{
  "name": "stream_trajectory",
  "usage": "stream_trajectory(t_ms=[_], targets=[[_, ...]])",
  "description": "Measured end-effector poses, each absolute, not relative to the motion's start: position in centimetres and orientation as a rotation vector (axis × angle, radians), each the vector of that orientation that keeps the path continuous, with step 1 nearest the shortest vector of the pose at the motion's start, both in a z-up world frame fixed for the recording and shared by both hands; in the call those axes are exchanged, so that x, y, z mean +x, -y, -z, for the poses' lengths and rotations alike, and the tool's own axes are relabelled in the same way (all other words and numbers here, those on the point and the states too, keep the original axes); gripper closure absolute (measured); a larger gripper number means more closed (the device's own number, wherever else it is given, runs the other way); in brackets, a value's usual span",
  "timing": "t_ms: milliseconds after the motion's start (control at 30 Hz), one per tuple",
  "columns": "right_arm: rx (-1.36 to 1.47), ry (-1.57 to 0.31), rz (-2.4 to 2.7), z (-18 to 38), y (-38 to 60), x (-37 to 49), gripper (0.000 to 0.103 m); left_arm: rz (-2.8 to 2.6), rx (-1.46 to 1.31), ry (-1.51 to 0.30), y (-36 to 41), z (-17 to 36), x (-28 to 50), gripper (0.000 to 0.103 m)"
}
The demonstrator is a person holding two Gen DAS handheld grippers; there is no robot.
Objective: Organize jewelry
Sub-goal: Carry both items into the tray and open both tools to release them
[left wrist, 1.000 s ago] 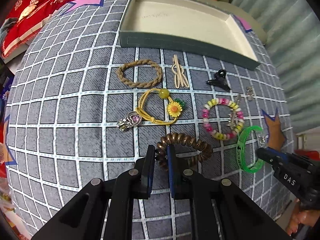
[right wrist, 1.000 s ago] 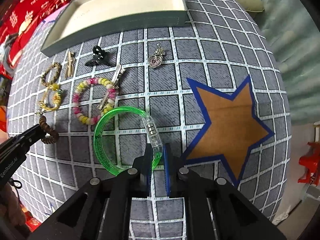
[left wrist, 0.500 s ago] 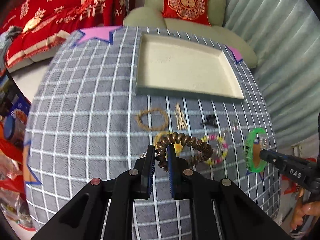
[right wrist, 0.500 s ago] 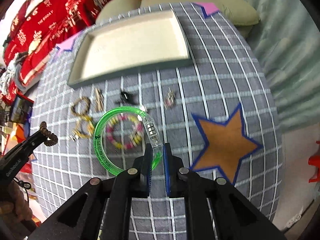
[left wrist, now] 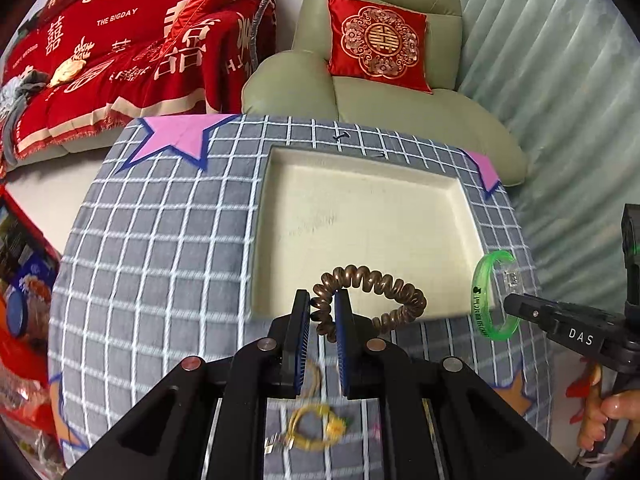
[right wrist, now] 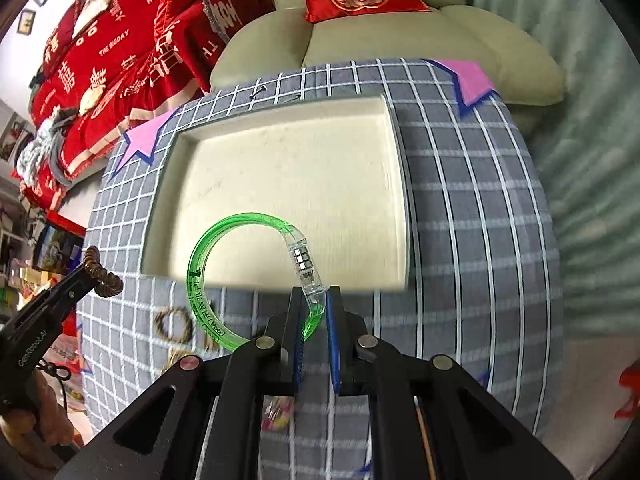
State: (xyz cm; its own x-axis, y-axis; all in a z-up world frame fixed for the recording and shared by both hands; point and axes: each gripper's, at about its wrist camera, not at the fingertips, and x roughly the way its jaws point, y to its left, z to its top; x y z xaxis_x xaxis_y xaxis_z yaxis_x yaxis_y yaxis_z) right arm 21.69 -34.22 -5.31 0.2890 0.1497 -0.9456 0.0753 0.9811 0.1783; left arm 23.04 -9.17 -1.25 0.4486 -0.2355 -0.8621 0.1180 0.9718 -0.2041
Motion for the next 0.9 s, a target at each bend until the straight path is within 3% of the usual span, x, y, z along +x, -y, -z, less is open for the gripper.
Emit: stream_trajectory(t_ms=[500,900], targets=[[0.196,-1.379,-0.058,13.1,34.9,29.8,0.092,0.131,-0.027,-1.166,13.7,9.3,31.5,0.08],[0.188,-1.372,-0.06,13.6,34.7,30.0,0.089,0.096,0.146,-1.176,15.8,11.1,31.9,0.08]])
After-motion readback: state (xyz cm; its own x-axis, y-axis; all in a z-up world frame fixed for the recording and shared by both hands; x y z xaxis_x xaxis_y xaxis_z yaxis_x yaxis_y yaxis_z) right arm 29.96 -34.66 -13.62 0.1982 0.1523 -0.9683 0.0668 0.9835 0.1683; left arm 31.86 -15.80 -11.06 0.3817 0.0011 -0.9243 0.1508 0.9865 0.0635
